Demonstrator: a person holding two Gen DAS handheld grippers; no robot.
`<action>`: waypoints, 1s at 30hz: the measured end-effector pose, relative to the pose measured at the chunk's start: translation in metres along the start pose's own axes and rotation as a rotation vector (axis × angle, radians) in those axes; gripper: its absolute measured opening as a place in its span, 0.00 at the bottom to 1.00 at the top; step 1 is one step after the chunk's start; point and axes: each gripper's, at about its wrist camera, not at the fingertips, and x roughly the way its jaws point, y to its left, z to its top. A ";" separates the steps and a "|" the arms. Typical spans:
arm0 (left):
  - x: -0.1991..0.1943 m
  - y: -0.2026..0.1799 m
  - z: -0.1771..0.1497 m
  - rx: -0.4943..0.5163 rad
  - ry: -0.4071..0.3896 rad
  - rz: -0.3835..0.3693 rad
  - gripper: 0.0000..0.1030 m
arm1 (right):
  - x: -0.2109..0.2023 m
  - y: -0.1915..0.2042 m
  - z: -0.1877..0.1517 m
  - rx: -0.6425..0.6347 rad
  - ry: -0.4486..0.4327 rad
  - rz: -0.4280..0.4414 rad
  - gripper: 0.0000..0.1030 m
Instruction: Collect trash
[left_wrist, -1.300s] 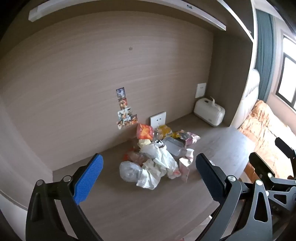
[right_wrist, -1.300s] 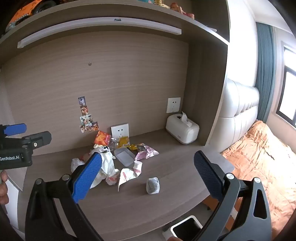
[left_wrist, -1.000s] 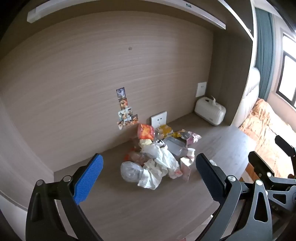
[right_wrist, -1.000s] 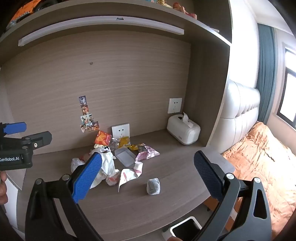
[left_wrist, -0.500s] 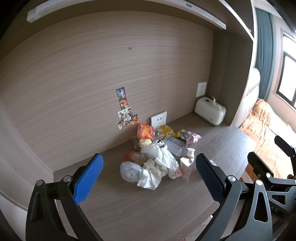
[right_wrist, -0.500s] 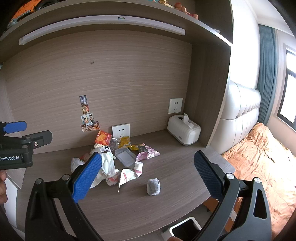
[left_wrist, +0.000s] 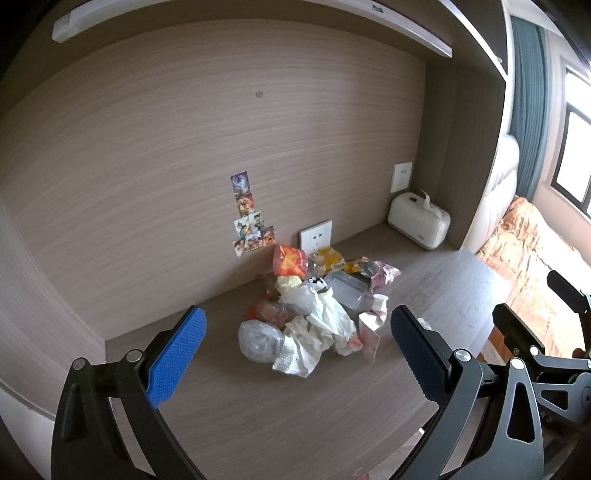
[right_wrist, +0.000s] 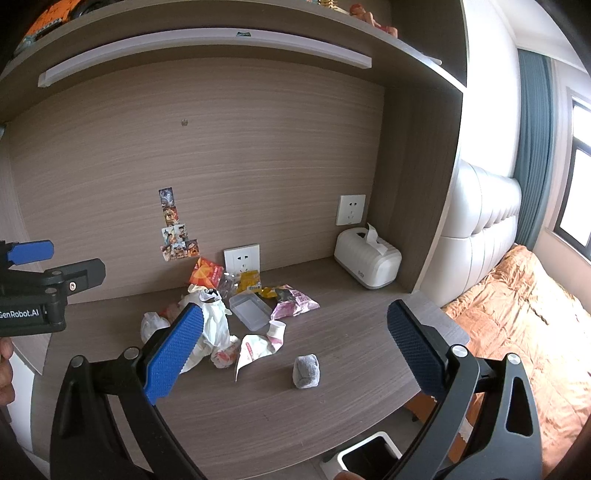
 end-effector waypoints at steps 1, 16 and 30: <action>0.000 0.001 0.000 0.000 0.001 -0.003 0.95 | 0.000 0.000 0.000 -0.001 0.001 0.000 0.96; 0.001 -0.003 0.000 0.001 0.003 -0.001 0.95 | 0.002 0.001 -0.001 -0.007 -0.004 -0.001 0.96; 0.000 0.001 0.000 -0.004 0.004 -0.003 0.95 | 0.002 0.001 0.000 -0.009 -0.001 -0.001 0.96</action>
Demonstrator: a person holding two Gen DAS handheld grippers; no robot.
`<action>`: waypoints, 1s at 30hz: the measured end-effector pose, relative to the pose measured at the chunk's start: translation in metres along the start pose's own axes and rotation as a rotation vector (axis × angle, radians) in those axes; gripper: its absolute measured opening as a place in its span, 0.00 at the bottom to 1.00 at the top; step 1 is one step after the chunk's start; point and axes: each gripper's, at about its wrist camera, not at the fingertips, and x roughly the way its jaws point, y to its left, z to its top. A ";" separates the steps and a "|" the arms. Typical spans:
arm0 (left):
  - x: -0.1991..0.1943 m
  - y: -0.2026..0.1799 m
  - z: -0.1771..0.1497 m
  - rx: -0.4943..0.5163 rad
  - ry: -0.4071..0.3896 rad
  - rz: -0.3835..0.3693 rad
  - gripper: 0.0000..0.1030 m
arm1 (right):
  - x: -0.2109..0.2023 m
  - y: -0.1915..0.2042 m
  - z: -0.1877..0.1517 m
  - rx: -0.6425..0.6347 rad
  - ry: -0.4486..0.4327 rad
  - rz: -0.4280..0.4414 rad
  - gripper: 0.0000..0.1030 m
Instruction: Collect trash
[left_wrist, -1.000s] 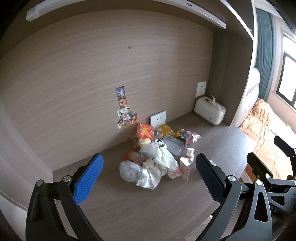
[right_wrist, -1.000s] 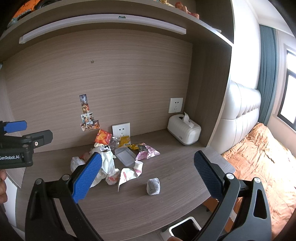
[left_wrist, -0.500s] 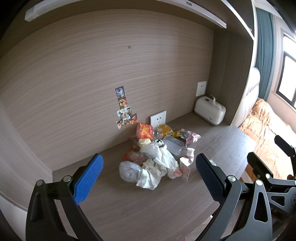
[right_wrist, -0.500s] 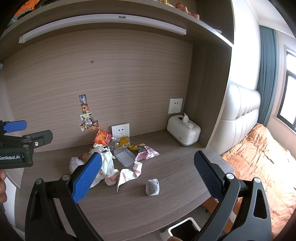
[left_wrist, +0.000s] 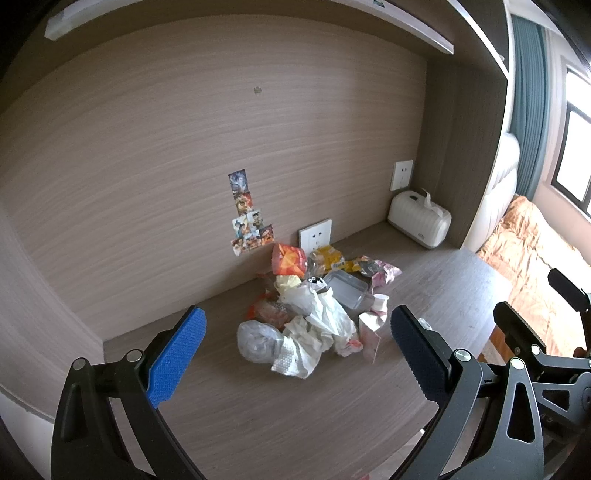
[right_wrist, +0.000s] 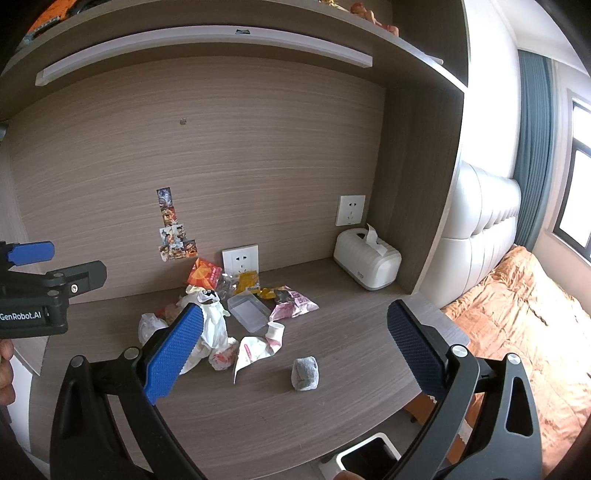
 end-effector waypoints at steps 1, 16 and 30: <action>0.000 0.000 0.000 0.001 0.000 0.000 0.95 | 0.001 0.000 0.000 0.000 0.001 0.001 0.96; 0.004 -0.002 -0.001 0.001 0.009 0.002 0.95 | 0.005 0.000 -0.001 0.004 0.005 0.009 0.96; 0.035 -0.008 -0.011 0.008 0.057 -0.004 0.95 | 0.029 -0.003 -0.009 -0.003 0.008 0.021 0.96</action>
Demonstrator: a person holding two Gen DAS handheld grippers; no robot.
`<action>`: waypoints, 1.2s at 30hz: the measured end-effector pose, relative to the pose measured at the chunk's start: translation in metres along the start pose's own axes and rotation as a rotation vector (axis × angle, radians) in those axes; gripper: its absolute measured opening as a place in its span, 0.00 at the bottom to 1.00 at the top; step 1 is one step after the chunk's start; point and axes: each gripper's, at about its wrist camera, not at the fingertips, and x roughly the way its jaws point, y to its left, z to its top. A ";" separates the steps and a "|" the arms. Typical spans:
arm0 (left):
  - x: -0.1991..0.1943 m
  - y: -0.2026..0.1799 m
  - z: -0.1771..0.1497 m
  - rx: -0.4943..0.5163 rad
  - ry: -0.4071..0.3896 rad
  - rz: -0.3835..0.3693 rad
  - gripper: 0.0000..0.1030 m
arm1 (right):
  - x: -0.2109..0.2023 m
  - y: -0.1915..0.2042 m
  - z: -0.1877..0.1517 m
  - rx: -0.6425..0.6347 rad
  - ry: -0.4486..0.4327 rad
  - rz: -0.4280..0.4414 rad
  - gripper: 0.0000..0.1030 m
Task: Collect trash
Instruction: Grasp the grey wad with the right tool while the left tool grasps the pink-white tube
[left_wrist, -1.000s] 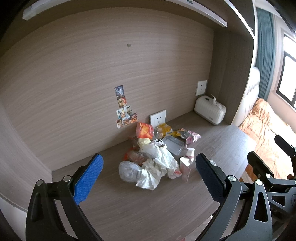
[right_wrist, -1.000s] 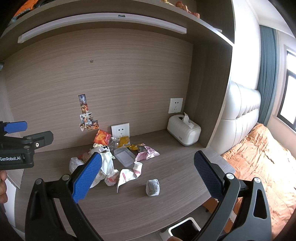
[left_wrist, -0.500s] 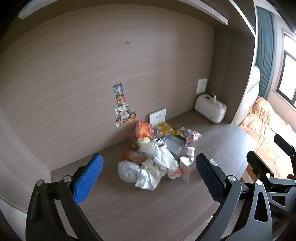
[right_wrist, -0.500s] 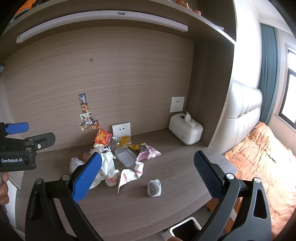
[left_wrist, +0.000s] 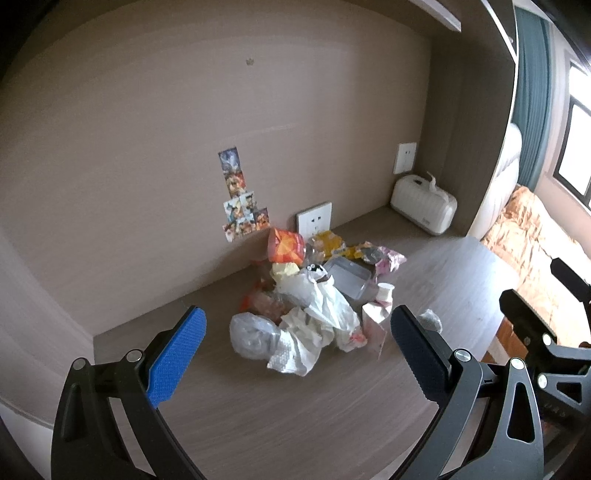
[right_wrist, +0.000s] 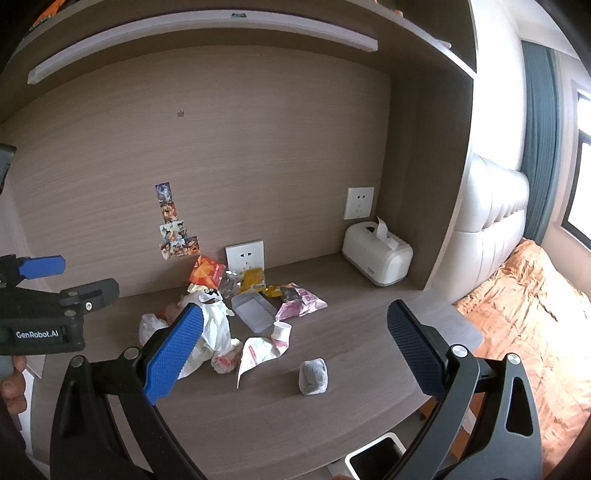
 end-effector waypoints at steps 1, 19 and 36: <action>0.004 -0.001 -0.002 0.005 0.004 -0.001 0.95 | 0.006 0.001 -0.004 -0.026 0.005 -0.004 0.96; 0.077 -0.063 -0.042 0.201 -0.023 -0.085 0.95 | 0.102 -0.039 -0.062 0.010 0.274 0.045 0.96; 0.156 -0.120 -0.046 0.303 -0.028 -0.197 0.91 | 0.181 -0.049 -0.115 0.028 0.343 0.116 0.70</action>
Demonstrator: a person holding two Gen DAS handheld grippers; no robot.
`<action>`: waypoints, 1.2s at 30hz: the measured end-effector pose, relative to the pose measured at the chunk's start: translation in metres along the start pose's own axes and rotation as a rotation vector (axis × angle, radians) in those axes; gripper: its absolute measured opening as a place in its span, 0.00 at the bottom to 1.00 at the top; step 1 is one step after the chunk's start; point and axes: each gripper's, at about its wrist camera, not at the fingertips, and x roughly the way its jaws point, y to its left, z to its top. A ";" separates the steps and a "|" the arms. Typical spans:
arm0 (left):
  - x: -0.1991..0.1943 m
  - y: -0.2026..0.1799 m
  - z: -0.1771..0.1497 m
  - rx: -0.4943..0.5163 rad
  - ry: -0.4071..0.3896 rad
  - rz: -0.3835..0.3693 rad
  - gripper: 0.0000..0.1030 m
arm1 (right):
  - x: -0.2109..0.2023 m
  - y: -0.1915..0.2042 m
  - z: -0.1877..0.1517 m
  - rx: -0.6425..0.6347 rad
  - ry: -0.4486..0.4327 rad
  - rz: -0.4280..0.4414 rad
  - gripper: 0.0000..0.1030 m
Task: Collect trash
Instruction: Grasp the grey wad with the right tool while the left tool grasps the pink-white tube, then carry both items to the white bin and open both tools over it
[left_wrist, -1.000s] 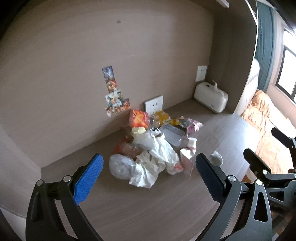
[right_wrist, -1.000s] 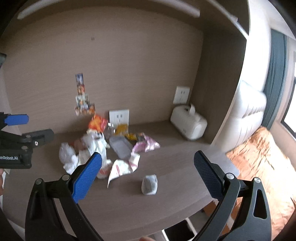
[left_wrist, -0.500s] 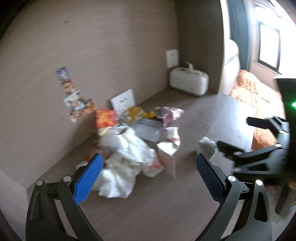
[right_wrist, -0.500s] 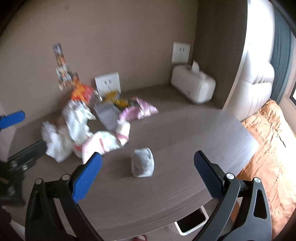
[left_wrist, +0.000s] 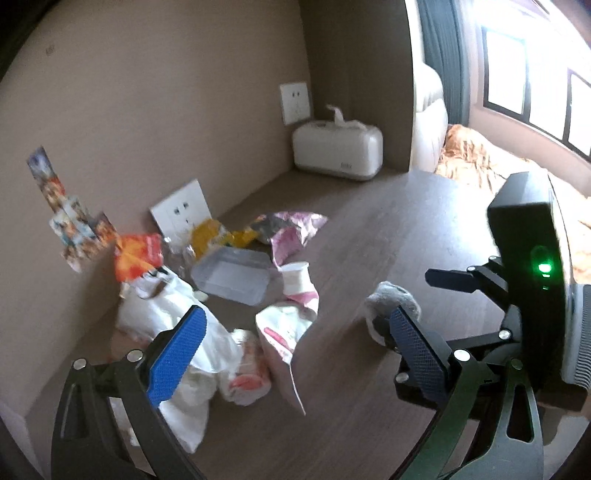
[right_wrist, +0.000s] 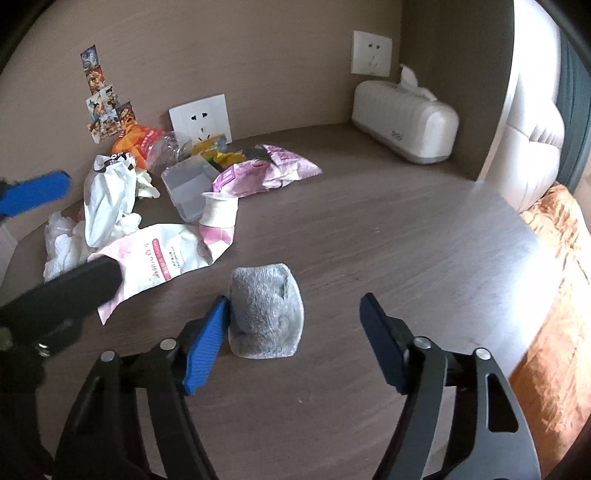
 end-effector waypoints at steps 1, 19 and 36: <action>0.007 0.001 -0.001 -0.002 0.016 -0.006 0.84 | 0.003 0.000 0.000 0.002 0.002 0.003 0.69; 0.059 0.014 -0.031 -0.084 0.198 -0.047 0.09 | 0.021 -0.002 -0.002 -0.005 0.002 0.117 0.30; 0.003 0.007 0.008 -0.110 0.060 -0.036 0.02 | -0.048 -0.019 0.001 0.060 -0.107 0.092 0.25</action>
